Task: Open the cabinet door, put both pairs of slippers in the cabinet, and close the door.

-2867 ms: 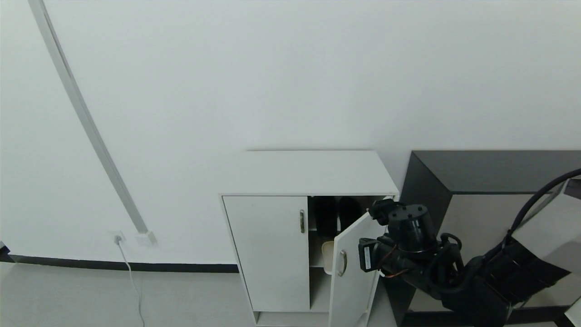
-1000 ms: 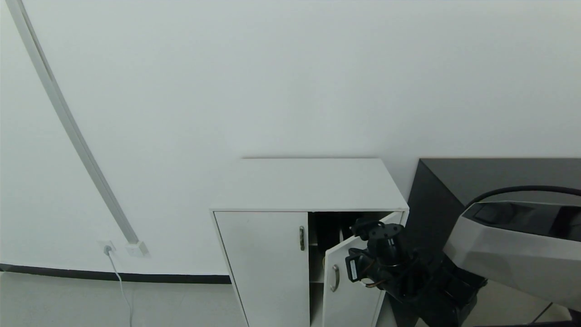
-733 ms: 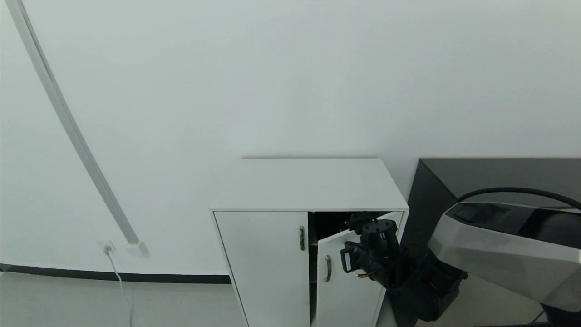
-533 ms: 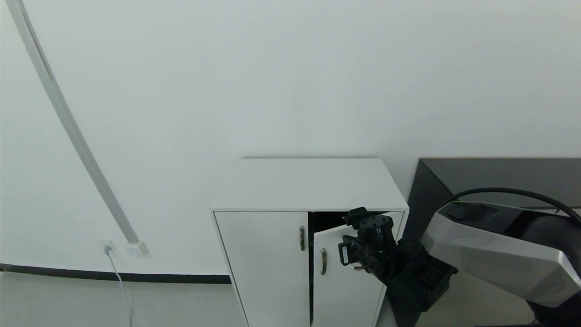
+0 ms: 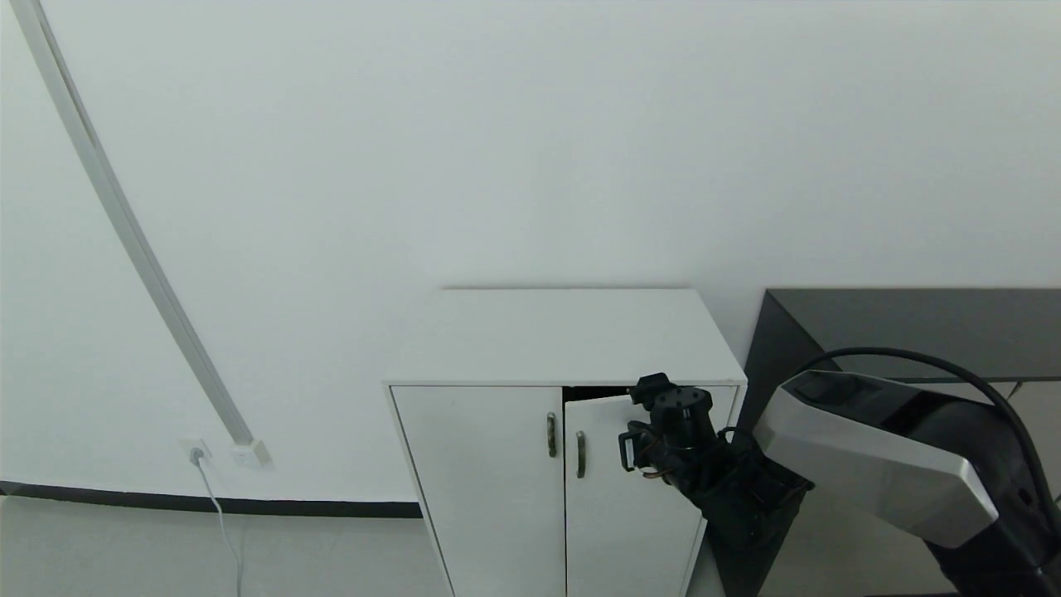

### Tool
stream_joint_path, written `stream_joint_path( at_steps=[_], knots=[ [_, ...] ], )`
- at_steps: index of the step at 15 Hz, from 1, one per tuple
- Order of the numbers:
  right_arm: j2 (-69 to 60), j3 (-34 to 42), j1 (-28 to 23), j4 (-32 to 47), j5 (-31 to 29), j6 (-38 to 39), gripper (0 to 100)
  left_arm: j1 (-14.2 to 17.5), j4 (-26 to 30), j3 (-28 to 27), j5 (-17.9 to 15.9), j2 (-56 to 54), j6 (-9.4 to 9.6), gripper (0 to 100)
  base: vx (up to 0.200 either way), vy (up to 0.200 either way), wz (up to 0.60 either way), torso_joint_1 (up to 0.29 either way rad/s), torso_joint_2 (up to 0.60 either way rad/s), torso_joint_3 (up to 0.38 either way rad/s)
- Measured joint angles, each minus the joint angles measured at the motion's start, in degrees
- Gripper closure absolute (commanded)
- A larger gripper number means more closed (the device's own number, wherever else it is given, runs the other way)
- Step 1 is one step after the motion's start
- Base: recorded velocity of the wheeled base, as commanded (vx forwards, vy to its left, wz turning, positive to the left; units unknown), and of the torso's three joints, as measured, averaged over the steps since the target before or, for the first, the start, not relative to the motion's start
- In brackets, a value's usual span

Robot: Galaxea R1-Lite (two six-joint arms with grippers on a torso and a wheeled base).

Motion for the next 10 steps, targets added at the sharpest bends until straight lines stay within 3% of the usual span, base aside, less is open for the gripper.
stream_joint_path(
  at_steps=[10],
  knots=[
    [2.7,-5.1,-1.9,2.1,0.1,0.0,100,0.0,0.0,0.0,0.0,0.0,-0.05,100,0.0,0.0,0.0,0.0,0.0,0.0]
  ],
)
